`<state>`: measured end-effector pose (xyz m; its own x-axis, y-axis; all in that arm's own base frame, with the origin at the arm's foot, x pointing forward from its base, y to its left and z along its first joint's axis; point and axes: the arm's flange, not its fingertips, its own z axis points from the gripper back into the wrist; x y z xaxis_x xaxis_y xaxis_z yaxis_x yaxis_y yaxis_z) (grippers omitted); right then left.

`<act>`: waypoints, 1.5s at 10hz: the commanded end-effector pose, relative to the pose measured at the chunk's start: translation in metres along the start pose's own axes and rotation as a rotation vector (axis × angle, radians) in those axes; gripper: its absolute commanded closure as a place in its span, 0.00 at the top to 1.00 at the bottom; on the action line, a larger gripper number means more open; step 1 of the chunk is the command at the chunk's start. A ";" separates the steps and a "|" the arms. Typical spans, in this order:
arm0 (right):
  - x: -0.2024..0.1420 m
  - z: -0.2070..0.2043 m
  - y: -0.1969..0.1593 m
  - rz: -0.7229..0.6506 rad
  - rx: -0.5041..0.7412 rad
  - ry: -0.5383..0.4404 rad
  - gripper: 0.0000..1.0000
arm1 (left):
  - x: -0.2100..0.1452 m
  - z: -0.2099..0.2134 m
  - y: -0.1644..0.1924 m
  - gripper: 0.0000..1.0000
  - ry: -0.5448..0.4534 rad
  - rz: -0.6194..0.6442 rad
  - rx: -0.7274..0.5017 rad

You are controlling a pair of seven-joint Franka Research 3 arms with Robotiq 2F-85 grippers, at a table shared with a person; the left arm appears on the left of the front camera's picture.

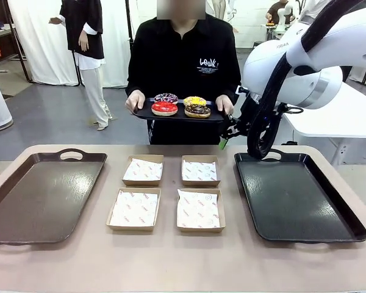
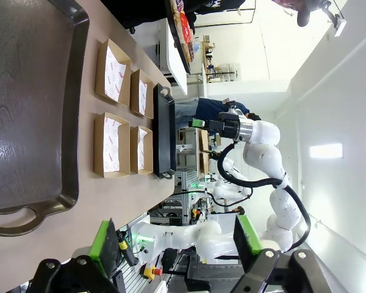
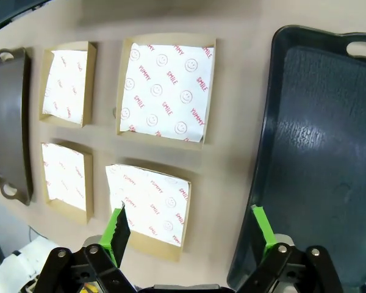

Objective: Individually package the donuts and arrange them on the tray.
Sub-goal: Pick up one Paper togo box.

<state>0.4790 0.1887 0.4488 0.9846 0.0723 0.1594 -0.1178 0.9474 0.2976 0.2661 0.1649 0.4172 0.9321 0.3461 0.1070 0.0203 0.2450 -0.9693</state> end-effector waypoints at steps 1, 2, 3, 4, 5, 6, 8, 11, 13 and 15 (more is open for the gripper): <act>0.007 -0.005 0.014 0.000 -0.056 0.009 1.00 | 0.001 0.001 -0.002 1.00 -0.008 0.001 -0.013; 0.017 -0.013 0.028 0.002 -0.099 0.030 1.00 | 0.001 0.001 -0.002 1.00 -0.008 0.001 -0.013; 0.026 -0.023 0.040 0.000 -0.143 0.045 1.00 | 0.001 0.001 -0.002 1.00 -0.008 0.001 -0.013; 0.041 -0.035 0.050 0.007 -0.180 0.060 1.00 | 0.001 0.001 -0.002 1.00 -0.008 0.001 -0.013; 0.054 -0.050 0.055 -0.013 -0.206 0.063 1.00 | 0.001 0.001 -0.002 1.00 -0.008 0.001 -0.013; 0.067 -0.066 0.058 -0.058 -0.234 0.048 1.00 | 0.001 0.001 -0.002 1.00 -0.008 0.001 -0.013; 0.083 -0.095 0.052 -0.088 -0.252 0.037 1.00 | 0.001 0.001 -0.002 1.00 -0.008 0.001 -0.013; 0.088 -0.120 0.028 -0.092 -0.240 0.053 1.00 | 0.001 0.001 -0.002 1.00 -0.008 0.001 -0.013; 0.077 -0.135 0.016 -0.073 -0.220 0.056 1.00 | 0.001 0.001 -0.002 1.00 -0.008 0.001 -0.013; 0.073 -0.140 0.017 -0.046 -0.208 0.050 1.00 | 0.001 0.001 -0.002 1.00 -0.008 0.001 -0.013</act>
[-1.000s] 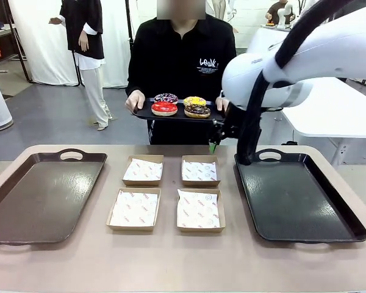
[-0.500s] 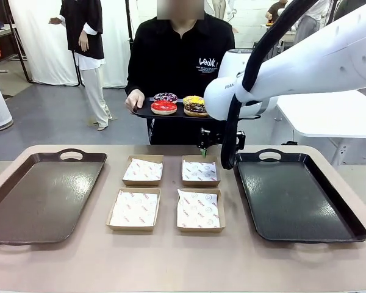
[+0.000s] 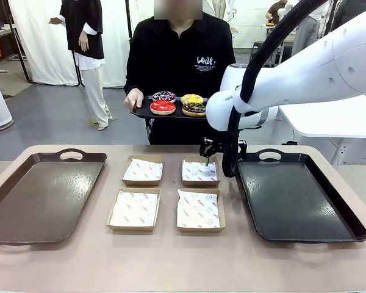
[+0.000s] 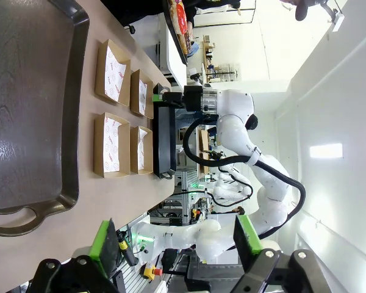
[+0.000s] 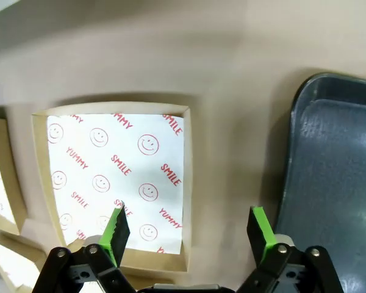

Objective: Individually package the donuts and arrange them on the tray.
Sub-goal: Pick up one Paper togo box.

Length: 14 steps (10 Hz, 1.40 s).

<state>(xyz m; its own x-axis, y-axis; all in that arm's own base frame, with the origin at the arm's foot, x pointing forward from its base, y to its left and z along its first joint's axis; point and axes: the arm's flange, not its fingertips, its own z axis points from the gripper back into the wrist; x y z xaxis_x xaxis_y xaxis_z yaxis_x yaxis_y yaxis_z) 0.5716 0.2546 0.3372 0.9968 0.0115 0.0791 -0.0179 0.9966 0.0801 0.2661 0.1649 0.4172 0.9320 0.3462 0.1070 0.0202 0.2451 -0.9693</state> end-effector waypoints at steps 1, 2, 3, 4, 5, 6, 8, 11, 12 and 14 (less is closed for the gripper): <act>-0.006 -0.005 0.000 0.034 0.020 -0.020 1.00 | 0.000 0.001 -0.002 1.00 -0.008 0.001 -0.014; -0.007 -0.008 -0.001 0.036 0.017 -0.015 1.00 | 0.000 0.001 -0.002 1.00 -0.008 0.001 -0.014; -0.006 -0.010 -0.002 0.032 0.015 -0.011 1.00 | 0.000 0.001 -0.002 1.00 -0.008 0.001 -0.014; -0.006 -0.012 -0.003 0.030 0.015 -0.007 1.00 | 0.000 0.001 -0.002 1.00 -0.008 0.001 -0.014; -0.006 -0.014 -0.004 0.037 0.017 0.000 1.00 | 0.000 0.001 -0.002 1.00 -0.008 0.001 -0.014; -0.006 -0.016 -0.005 0.054 0.032 0.001 0.54 | 0.000 0.001 -0.002 1.00 -0.008 0.001 -0.014; -0.005 -0.020 -0.007 0.053 0.030 0.011 0.00 | 0.000 0.001 -0.002 1.00 -0.008 0.001 -0.014; -0.006 -0.022 -0.007 0.050 0.028 0.017 0.14 | 0.000 0.001 -0.002 1.00 -0.008 0.001 -0.014; -0.006 -0.022 -0.007 0.048 0.028 0.017 0.04 | 0.000 0.001 -0.002 1.00 -0.008 0.001 -0.014; -0.006 -0.023 -0.006 0.042 0.024 0.013 0.00 | 0.000 0.001 -0.002 1.00 -0.008 0.001 -0.014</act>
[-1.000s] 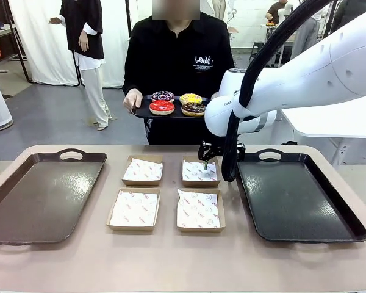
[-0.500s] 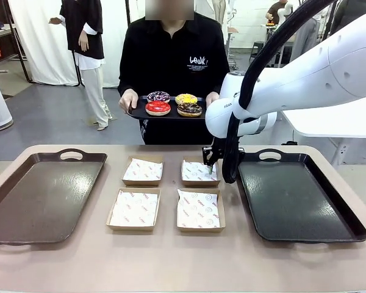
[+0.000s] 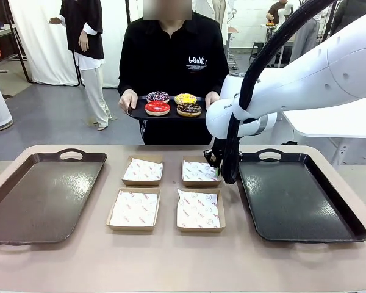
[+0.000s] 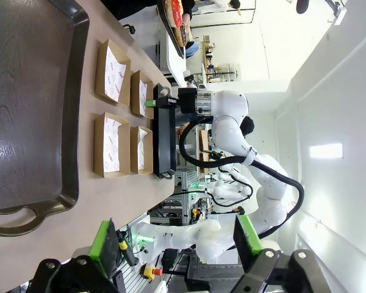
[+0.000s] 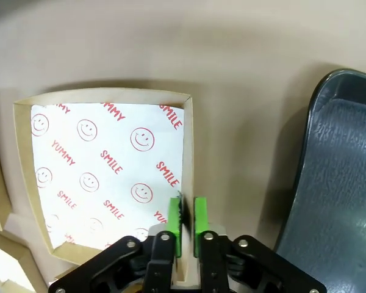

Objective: Individually package the donuts and arrange them on the tray.
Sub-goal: Pick up one Paper togo box.

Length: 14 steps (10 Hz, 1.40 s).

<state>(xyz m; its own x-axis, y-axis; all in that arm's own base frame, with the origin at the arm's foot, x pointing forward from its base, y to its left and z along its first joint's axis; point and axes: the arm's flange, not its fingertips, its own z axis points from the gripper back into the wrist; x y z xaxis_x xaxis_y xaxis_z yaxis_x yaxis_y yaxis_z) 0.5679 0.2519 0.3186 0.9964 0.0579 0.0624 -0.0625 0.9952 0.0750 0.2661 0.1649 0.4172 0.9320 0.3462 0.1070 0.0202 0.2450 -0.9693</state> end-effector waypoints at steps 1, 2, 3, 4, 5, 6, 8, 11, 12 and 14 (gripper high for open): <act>0.000 -0.005 -0.002 -0.013 0.025 -0.010 0.00 | 0.000 0.001 -0.002 1.00 -0.008 0.001 -0.014; 0.001 -0.005 -0.003 -0.030 0.027 -0.010 0.00 | 0.000 0.001 -0.002 1.00 -0.008 0.001 -0.014; 0.001 -0.004 -0.004 -0.046 0.028 -0.009 0.00 | 0.000 0.001 -0.002 1.00 -0.008 0.001 -0.014; 0.000 -0.002 -0.004 -0.086 0.022 -0.023 0.00 | 0.000 0.001 -0.002 1.00 -0.008 0.001 -0.014; -0.004 0.006 -0.001 -0.132 0.030 0.002 0.00 | 0.000 0.001 -0.002 1.00 -0.008 0.001 -0.014; -0.012 0.023 0.005 -0.149 0.041 0.008 0.00 | 0.000 0.001 -0.002 1.00 -0.008 0.001 -0.014; -0.022 0.077 0.016 -0.101 0.044 0.009 0.00 | 0.000 0.001 -0.002 1.00 -0.008 0.001 -0.014; -0.024 0.156 0.028 -0.024 -0.045 -0.011 0.00 | 0.000 0.001 -0.002 1.00 -0.008 0.001 -0.014; -0.022 0.176 0.033 -0.016 -0.068 -0.010 0.00 | 0.000 0.001 -0.002 1.00 -0.008 0.001 -0.014; -0.009 0.210 0.040 -0.032 -0.080 -0.026 0.00 | 0.000 0.001 -0.002 1.00 -0.008 0.001 -0.014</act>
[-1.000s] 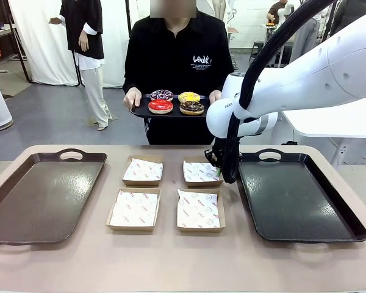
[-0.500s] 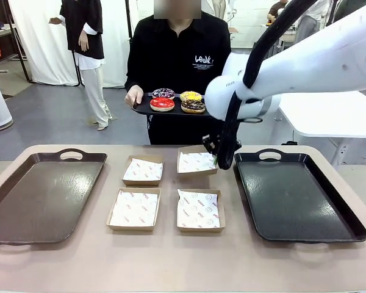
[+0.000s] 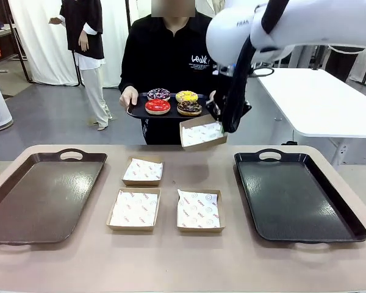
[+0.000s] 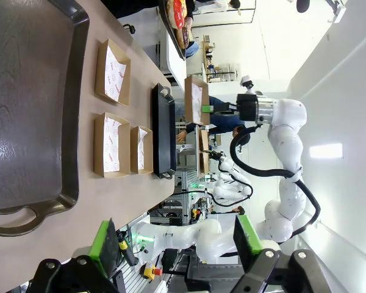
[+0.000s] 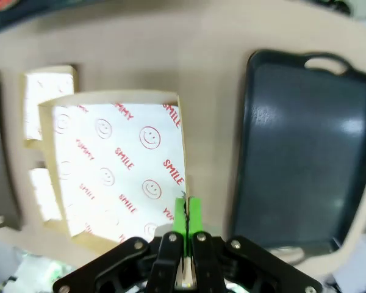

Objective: Individually package the donuts and arrange them on the tray.
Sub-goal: Pick up one Paper togo box, then place the picked Paper togo box on the Handle tray while simultaneously picking up another Paper togo box from the table with the other hand.

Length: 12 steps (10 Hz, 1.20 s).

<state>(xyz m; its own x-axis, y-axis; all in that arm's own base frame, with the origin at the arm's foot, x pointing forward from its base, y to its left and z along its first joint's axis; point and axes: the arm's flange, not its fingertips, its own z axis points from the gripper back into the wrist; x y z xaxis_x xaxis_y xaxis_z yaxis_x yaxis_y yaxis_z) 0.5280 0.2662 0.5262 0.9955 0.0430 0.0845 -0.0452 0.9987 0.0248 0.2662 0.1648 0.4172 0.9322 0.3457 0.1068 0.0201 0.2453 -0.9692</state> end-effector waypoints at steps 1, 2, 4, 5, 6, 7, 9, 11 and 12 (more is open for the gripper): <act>0.028 0.014 0.010 -0.037 -0.025 -0.018 0.00 | 0.000 0.001 -0.002 1.00 -0.009 0.001 -0.014; 0.038 0.016 0.011 -0.059 -0.022 -0.017 0.00 | 0.000 0.001 -0.002 1.00 -0.009 0.001 -0.014; 0.055 0.008 0.008 -0.080 -0.023 -0.002 0.00 | 0.000 0.001 -0.002 1.00 -0.009 0.001 -0.014; 0.054 0.005 0.002 -0.009 -0.031 -0.005 0.00 | 0.000 0.001 -0.002 1.00 -0.009 0.001 -0.014; 0.042 0.011 0.004 -0.047 0.017 -0.012 0.00 | 0.000 0.001 -0.002 1.00 -0.009 0.001 -0.014; 0.042 0.011 0.004 -0.047 0.017 -0.012 0.00 | 0.000 0.001 -0.002 1.00 -0.009 0.001 -0.014; 0.042 0.011 0.004 -0.047 0.017 -0.012 0.00 | 0.000 0.001 -0.002 1.00 -0.009 0.001 -0.014; 0.042 0.011 0.004 -0.047 0.017 -0.012 0.00 | 0.000 0.001 -0.002 1.00 -0.009 0.001 -0.014; 0.042 0.011 0.004 -0.047 0.017 -0.012 0.00 | 0.000 0.001 -0.002 1.00 -0.009 0.001 -0.014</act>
<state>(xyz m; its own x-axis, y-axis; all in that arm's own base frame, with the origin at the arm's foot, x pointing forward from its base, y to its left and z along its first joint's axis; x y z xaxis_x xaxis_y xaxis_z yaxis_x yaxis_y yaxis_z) 0.5729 0.2733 0.5435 0.9948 0.0002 0.1016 -0.0050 0.9989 0.0472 0.2663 0.1647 0.4172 0.9323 0.3455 0.1068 0.0200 0.2454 -0.9692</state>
